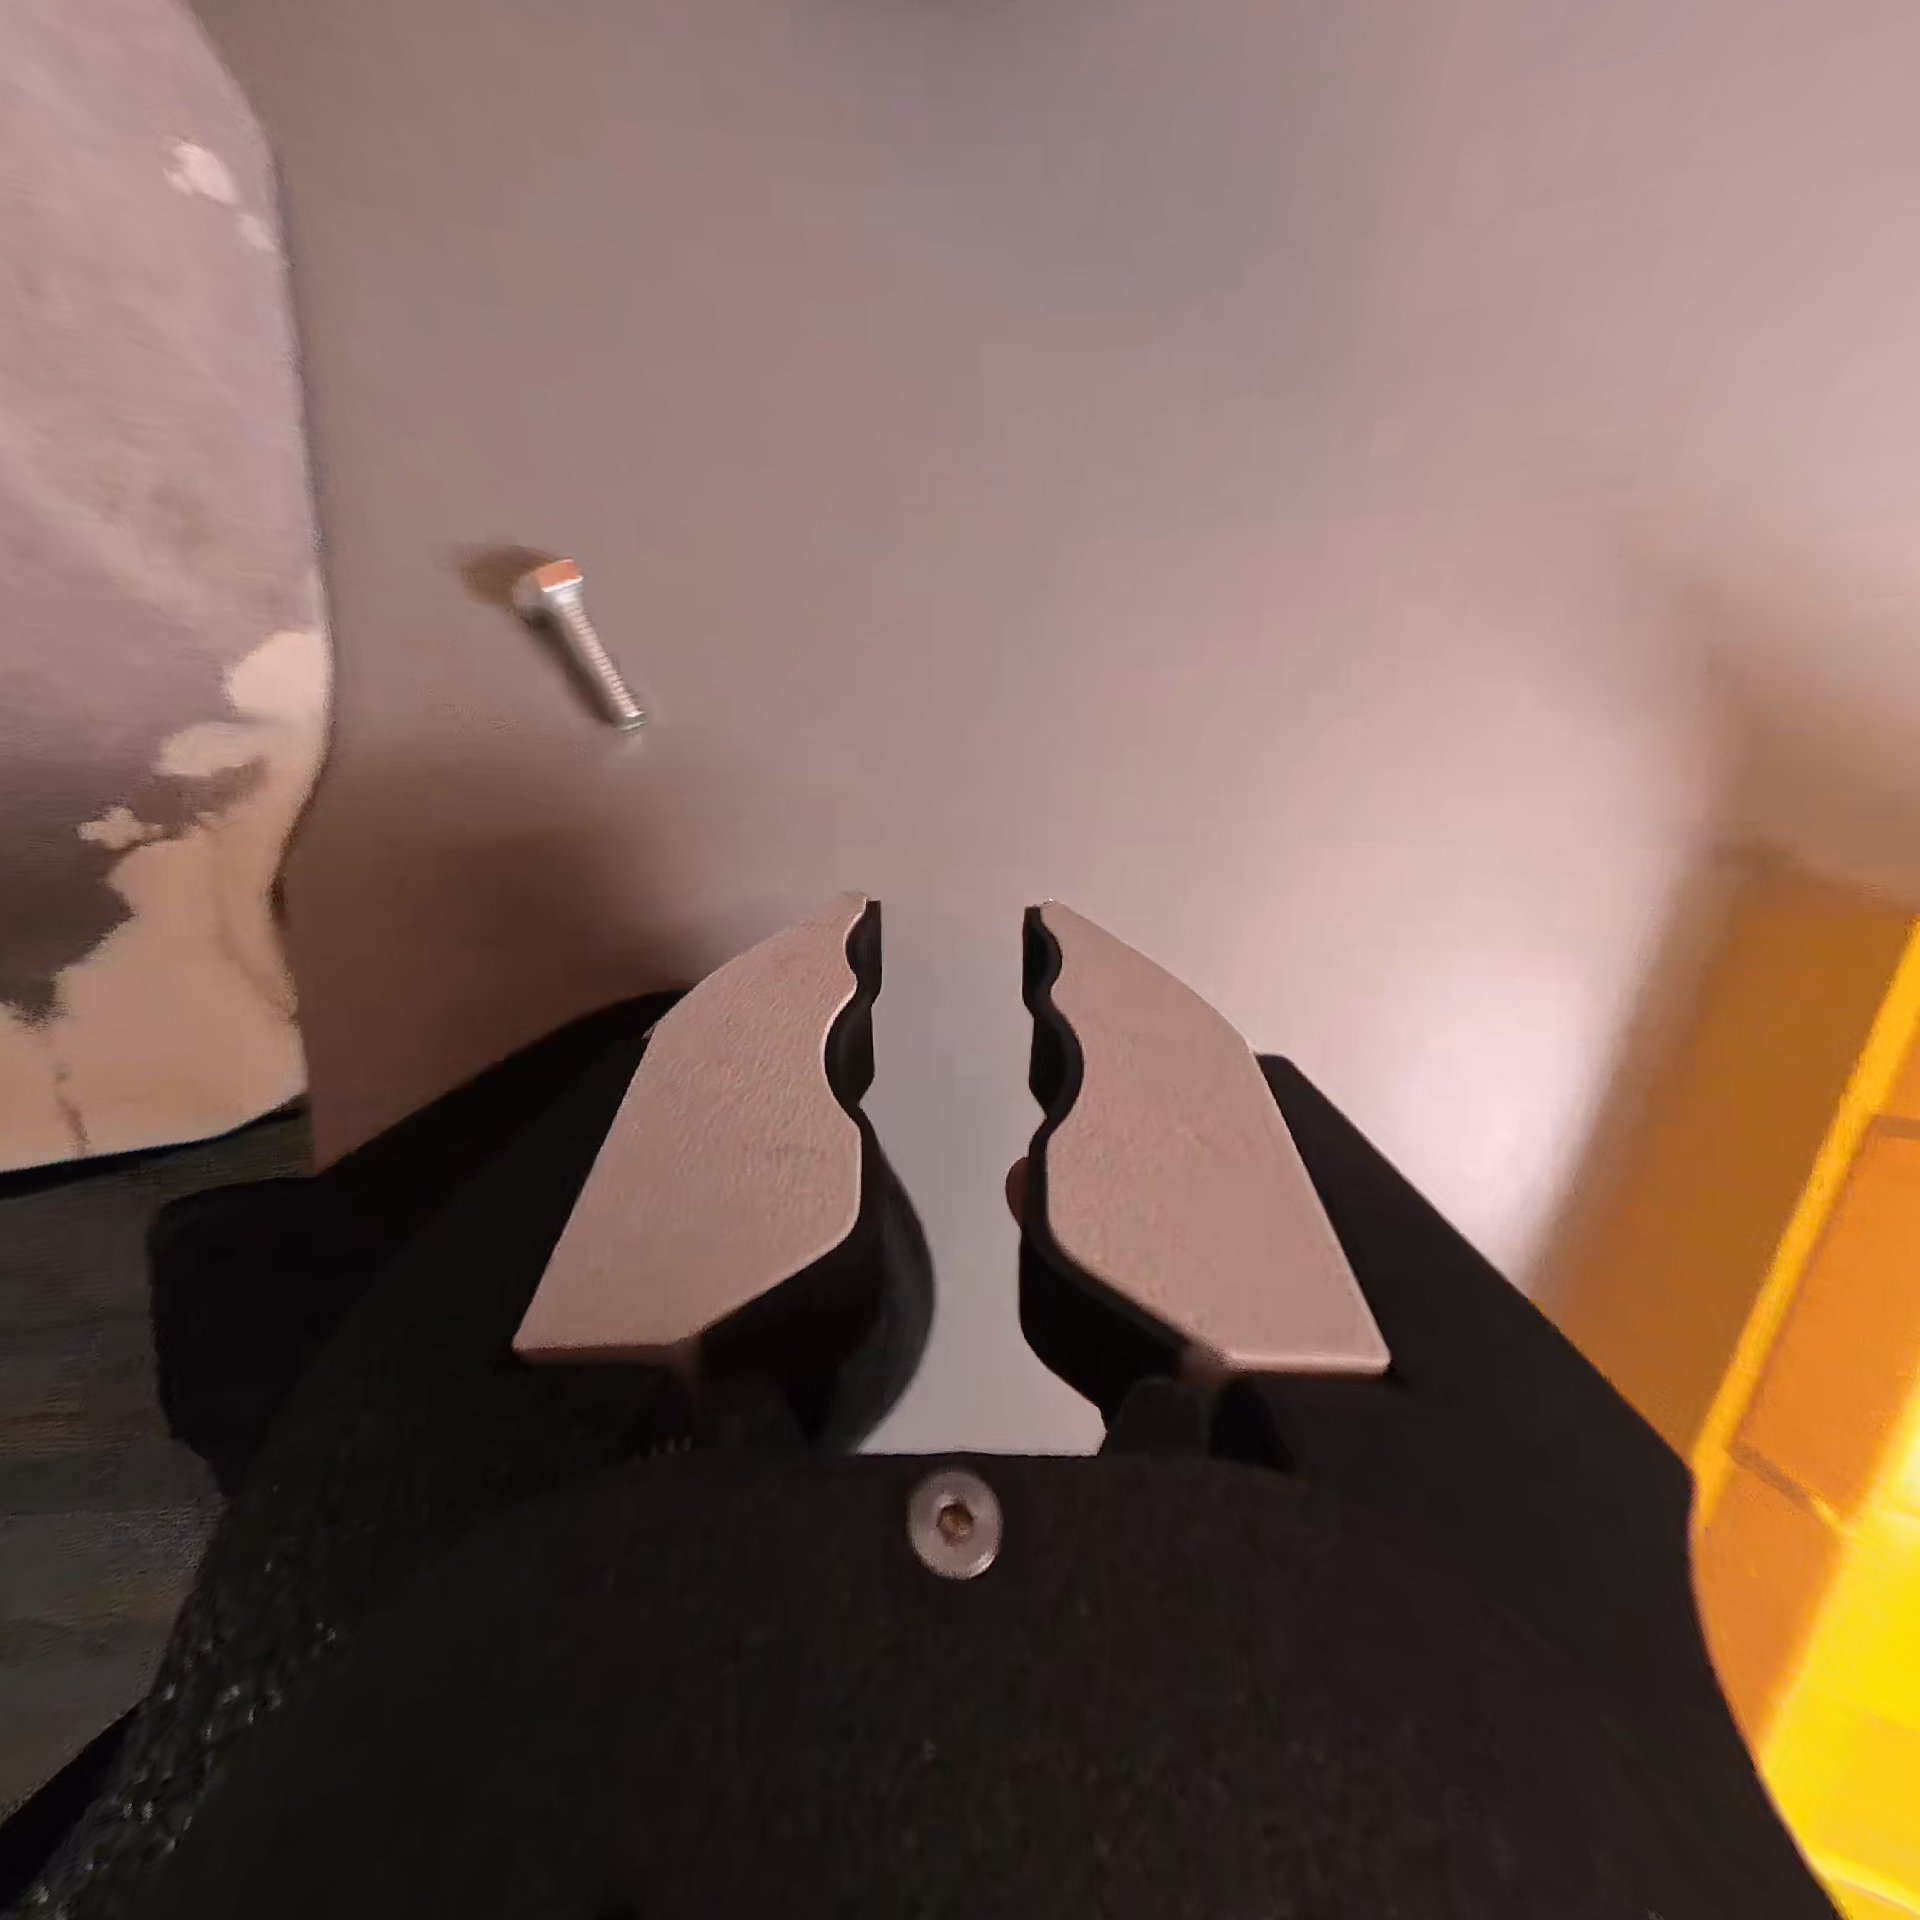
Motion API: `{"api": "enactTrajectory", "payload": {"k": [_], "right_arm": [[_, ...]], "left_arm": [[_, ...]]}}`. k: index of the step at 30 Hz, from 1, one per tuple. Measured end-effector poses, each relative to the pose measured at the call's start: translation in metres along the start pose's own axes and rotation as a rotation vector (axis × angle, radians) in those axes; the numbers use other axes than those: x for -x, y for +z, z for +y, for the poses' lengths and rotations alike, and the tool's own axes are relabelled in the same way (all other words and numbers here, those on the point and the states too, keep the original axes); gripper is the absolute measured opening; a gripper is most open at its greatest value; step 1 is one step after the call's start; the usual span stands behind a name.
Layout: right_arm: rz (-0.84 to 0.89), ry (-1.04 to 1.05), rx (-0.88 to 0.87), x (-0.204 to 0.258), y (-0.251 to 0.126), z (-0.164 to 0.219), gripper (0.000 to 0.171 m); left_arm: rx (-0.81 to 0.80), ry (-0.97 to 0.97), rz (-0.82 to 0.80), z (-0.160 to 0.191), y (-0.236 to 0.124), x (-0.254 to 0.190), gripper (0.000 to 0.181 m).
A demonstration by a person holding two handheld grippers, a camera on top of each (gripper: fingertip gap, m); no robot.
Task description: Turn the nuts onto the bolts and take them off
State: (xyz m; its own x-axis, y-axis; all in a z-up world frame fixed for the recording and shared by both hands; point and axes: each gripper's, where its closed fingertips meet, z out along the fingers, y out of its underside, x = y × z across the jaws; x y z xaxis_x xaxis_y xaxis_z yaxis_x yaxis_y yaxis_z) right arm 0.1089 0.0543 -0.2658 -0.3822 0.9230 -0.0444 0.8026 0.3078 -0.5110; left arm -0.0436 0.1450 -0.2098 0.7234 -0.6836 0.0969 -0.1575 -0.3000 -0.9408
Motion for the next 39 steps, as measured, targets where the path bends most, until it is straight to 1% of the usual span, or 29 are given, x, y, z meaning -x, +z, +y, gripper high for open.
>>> {"api": "enactTrajectory", "payload": {"k": [1, 6, 9, 11, 14, 16, 17, 20, 23, 25, 26, 28, 32, 35, 39], "right_arm": [[-0.015, -0.026, -0.008, 0.013, 0.004, -0.005, 0.026], [-0.151, -0.163, -0.03, 0.078, 0.051, -0.031, 0.032], [-0.197, -0.212, 0.004, 0.097, 0.08, -0.039, 0.035], [-0.152, -0.242, 0.052, 0.093, 0.093, -0.04, 0.025], [-0.134, -0.243, 0.012, 0.08, 0.083, -0.051, 0.009], [-0.06, -0.181, -0.082, 0.051, 0.058, -0.065, 0.009], [0.022, -0.139, -0.127, 0.025, 0.041, -0.071, 0.009], [0.383, 0.063, -0.219, -0.082, -0.027, -0.069, 0.009], [0.689, 0.288, -0.242, -0.188, -0.099, -0.036, 0.01], [0.826, 0.413, -0.217, -0.246, -0.133, -0.005, 0.009], [0.872, 0.468, -0.192, -0.272, -0.143, 0.012, 0.009], [0.91, 0.549, -0.112, -0.313, -0.149, 0.045, 0.01], [0.898, 0.663, 0.083, -0.369, -0.137, 0.103, 0.01], [0.86, 0.742, 0.191, -0.393, -0.12, 0.135, 0.01], [0.802, 0.833, 0.285, -0.406, -0.096, 0.158, 0.01]], "left_arm": [[0.0, -0.003, -0.004, 0.0, 0.0, 0.001, 0.0], [-0.015, -0.02, -0.021, -0.001, -0.003, 0.008, 0.0], [-0.022, -0.018, -0.03, -0.002, -0.006, 0.009, 0.0], [-0.031, -0.018, -0.034, -0.004, -0.009, 0.01, 0.0], [-0.046, -0.016, -0.046, -0.007, -0.013, 0.014, 0.005], [-0.078, -0.027, -0.081, -0.012, -0.018, 0.022, 0.009], [-0.094, -0.041, -0.092, -0.015, -0.02, 0.025, 0.01], [-0.15, -0.066, -0.147, -0.022, -0.028, 0.037, 0.016], [-0.192, -0.077, -0.199, -0.028, -0.036, 0.046, 0.026], [-0.199, -0.078, -0.226, -0.029, -0.04, 0.051, 0.03], [-0.203, -0.077, -0.236, -0.029, -0.042, 0.053, 0.03], [-0.205, -0.079, -0.244, -0.028, -0.043, 0.056, 0.03], [-0.188, -0.079, -0.264, -0.021, -0.043, 0.063, 0.03], [-0.184, -0.09, -0.281, -0.016, -0.045, 0.071, 0.03], [-0.175, -0.11, -0.291, -0.009, -0.044, 0.079, 0.03]]}}
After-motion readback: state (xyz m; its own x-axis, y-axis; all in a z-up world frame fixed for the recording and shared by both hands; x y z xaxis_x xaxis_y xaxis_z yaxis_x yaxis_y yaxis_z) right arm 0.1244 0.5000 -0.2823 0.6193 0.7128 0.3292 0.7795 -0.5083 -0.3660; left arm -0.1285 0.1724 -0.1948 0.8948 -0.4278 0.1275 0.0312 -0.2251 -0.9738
